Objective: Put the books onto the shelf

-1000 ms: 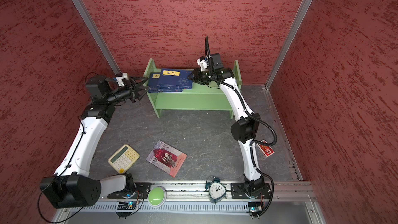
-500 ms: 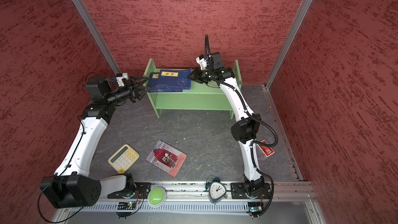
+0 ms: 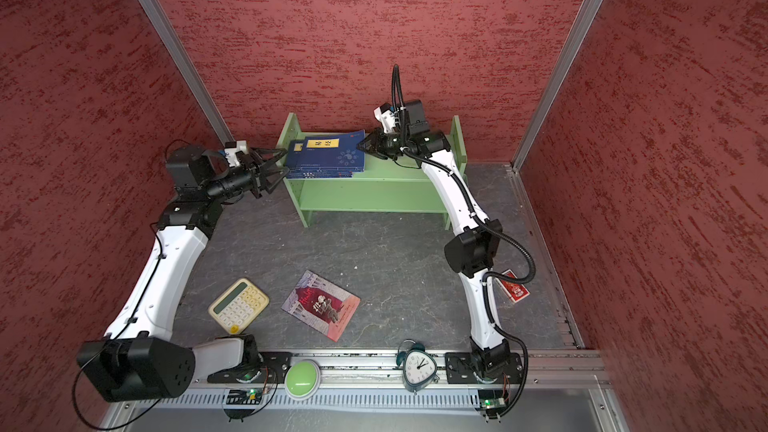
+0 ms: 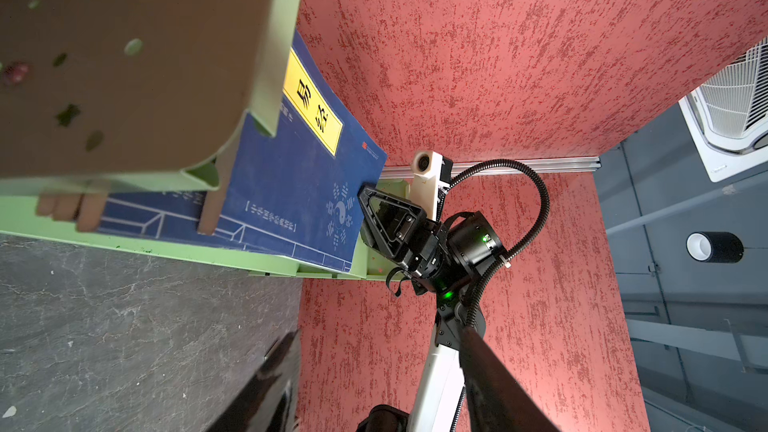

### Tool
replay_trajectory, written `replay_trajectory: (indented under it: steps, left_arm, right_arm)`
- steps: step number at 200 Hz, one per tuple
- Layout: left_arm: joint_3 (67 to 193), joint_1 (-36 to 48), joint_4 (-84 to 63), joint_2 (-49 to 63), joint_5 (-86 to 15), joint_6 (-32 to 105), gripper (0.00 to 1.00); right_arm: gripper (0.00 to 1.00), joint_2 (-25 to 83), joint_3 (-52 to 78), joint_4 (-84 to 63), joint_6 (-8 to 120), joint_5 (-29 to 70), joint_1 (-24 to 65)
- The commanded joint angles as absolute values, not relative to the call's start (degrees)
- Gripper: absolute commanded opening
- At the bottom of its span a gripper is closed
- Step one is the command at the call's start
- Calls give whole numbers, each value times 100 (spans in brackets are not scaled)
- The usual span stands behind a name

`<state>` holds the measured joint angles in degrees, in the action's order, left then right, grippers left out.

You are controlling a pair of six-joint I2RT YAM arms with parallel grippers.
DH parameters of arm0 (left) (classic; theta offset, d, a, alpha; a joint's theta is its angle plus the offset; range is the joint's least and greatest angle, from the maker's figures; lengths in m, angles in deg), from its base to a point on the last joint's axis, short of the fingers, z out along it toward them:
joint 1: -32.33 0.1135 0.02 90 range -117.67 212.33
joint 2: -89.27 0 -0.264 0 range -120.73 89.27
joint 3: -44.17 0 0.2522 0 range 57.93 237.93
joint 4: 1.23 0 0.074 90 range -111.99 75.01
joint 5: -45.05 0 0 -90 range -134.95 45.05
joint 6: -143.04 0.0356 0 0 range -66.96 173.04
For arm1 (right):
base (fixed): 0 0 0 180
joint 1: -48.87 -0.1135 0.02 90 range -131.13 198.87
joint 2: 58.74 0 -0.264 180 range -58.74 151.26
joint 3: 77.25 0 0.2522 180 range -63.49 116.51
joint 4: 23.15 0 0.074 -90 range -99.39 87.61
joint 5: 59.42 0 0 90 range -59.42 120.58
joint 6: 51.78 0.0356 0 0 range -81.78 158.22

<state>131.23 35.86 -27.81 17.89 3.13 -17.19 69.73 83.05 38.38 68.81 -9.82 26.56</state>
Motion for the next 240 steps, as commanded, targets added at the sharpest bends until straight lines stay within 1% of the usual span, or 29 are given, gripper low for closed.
replay_trajectory:
  steps: [1,64,104,114,122,144,161,187,208,240]
  left_arm:
    - [13052,3523,-2636,1729,356,-1700,62]
    - [13079,3498,-2608,1685,376,-1716,62]
    - [13088,3481,-2581,1643,395,-1735,62]
    - [13088,3479,-2572,1641,399,-1736,62]
    - [13087,3480,-2572,1641,406,-1736,61]
    - [13094,3479,-2564,1615,403,-1718,62]
    - [13118,3479,-2580,1571,397,-1674,62]
    - [13153,3470,-2593,1519,389,-1551,62]
    - [13203,3446,-2677,1523,359,-1322,62]
    - [13334,3302,-2946,1537,372,-654,62]
  right_arm:
    - [20,7030,8408,3461,6948,-1165,2607]
    - [26,7171,8408,3268,7071,-1178,2550]
    - [25,7261,8417,3117,7161,-1187,2515]
    - [28,7275,8424,3113,7160,-1172,2506]
    - [34,7268,8418,3142,7157,-1112,2496]
    - [41,7190,8430,3195,7100,-959,2488]
    - [50,7031,8430,3242,7061,-666,2488]
    - [53,6744,8424,3227,7008,-290,2488]
    - [53,6536,8409,3352,6965,-46,2492]
    - [52,6325,8238,3473,6925,-27,2488]
